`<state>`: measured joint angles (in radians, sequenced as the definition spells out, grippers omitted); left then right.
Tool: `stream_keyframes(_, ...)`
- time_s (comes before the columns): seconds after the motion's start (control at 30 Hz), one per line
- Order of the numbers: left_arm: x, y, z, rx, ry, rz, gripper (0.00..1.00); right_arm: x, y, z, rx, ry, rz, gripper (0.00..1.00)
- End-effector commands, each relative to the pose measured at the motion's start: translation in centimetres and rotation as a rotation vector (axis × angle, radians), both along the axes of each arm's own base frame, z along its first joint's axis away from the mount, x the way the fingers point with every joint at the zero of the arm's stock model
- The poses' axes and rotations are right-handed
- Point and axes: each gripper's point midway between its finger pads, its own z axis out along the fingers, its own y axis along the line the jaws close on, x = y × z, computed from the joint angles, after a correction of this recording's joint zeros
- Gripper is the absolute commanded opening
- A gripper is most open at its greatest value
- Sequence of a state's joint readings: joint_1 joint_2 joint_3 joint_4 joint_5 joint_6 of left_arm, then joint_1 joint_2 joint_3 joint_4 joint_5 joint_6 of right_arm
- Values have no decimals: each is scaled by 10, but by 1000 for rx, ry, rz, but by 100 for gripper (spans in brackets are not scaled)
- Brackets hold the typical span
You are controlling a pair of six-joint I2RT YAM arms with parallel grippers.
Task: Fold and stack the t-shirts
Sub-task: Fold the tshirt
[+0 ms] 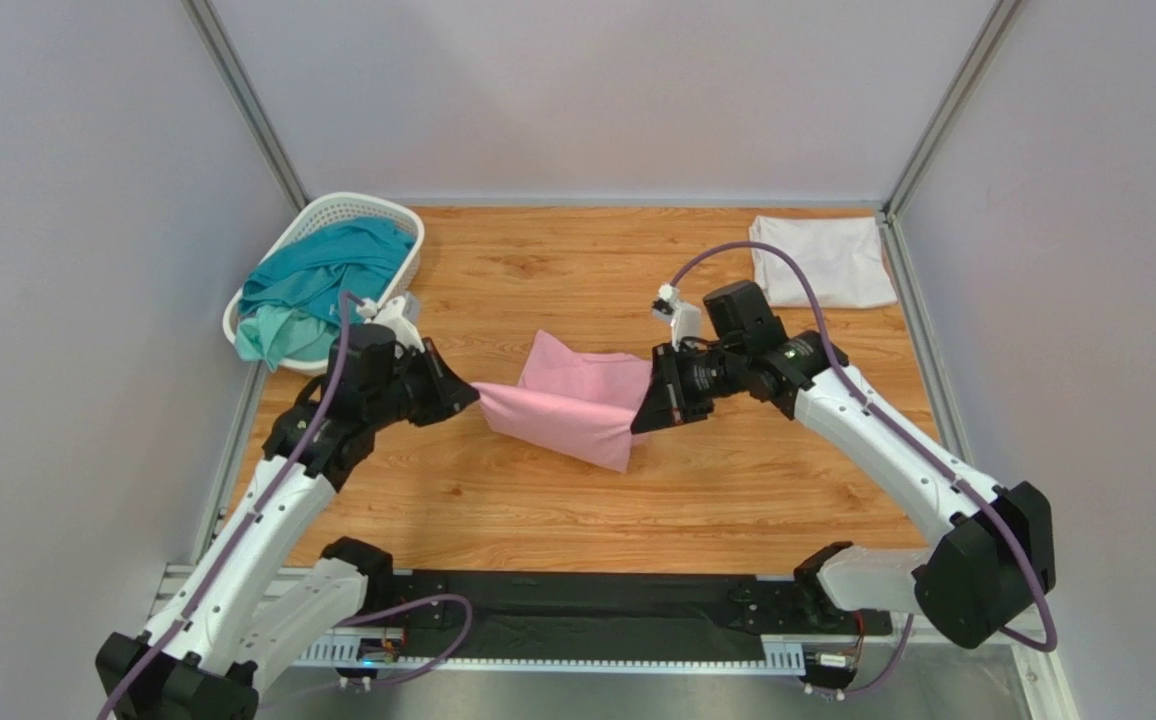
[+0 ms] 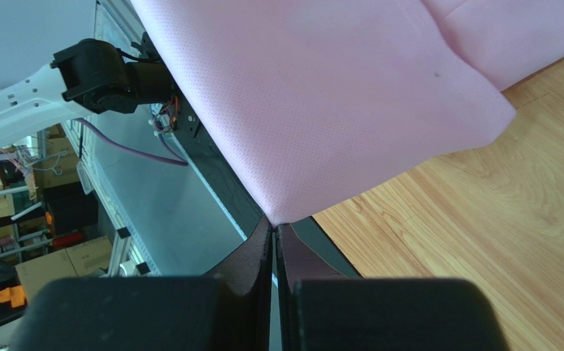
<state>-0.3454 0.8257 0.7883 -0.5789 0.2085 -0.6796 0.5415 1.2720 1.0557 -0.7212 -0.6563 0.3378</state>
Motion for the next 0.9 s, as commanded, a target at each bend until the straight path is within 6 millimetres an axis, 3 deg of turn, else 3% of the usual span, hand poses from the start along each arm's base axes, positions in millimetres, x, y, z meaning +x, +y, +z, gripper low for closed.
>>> stream_keyframes(0.0,17,6,18,17,-29,66,0,4,-2,25,93,1,22,0)
stream_keyframes(0.17,48,3,36,29,-71,102,0,28,-4,25,162,19,-24,0)
stream_keyframes(0.37,88,-12,28,44,-45,97,0,65,-15,3,118,31,-118,0)
stream_keyframes(0.47,115,-15,28,66,-54,119,0,94,-25,-10,62,10,-196,0)
stream_keyframes(0.5,123,-15,16,85,-26,126,0,106,-27,-14,49,5,-216,0)
stream_keyframes(0.57,137,-16,15,102,-28,134,0,119,-29,-21,36,13,-237,0)
stream_keyframes(0.6,145,-16,1,122,3,138,0,127,-30,-27,32,26,-237,0)
stream_keyframes(0.73,169,-21,-15,144,39,120,0,154,-40,-48,-29,35,-296,0)
stream_keyframes(0.77,176,-24,-11,146,29,110,0,161,-45,-52,-41,36,-312,0)
stream_keyframes(0.8,182,-25,-26,158,63,107,0,169,-48,-63,-64,37,-324,0)
stream_keyframes(0.87,193,-32,-29,151,68,90,0,184,-52,-66,-93,10,-339,0)
